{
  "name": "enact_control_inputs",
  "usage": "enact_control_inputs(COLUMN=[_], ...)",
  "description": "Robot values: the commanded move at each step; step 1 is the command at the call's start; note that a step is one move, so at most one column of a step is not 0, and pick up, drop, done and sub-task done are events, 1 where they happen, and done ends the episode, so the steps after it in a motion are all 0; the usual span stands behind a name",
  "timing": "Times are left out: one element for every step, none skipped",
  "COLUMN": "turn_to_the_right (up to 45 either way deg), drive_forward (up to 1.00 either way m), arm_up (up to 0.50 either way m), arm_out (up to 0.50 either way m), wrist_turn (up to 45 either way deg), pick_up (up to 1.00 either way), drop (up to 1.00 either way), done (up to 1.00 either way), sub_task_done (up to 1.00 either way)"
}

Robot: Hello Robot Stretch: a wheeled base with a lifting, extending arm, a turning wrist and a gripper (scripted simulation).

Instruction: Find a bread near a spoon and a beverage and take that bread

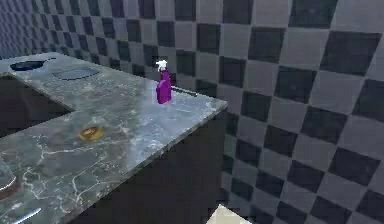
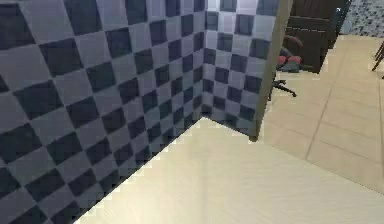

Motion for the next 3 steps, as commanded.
enact_control_inputs(turn_to_the_right=[-45.0,-45.0,-24.0], drive_forward=[0.00,0.00,0.00], arm_up=[0.00,0.00,0.00], arm_out=[0.00,0.00,0.00], wrist_turn=[0.0,0.0,0.0], pick_up=[0.00,0.00,0.00], drop=[0.00,0.00,0.00], done=[0.00,0.00,0.00], sub_task_done=[0.00,0.00,0.00])
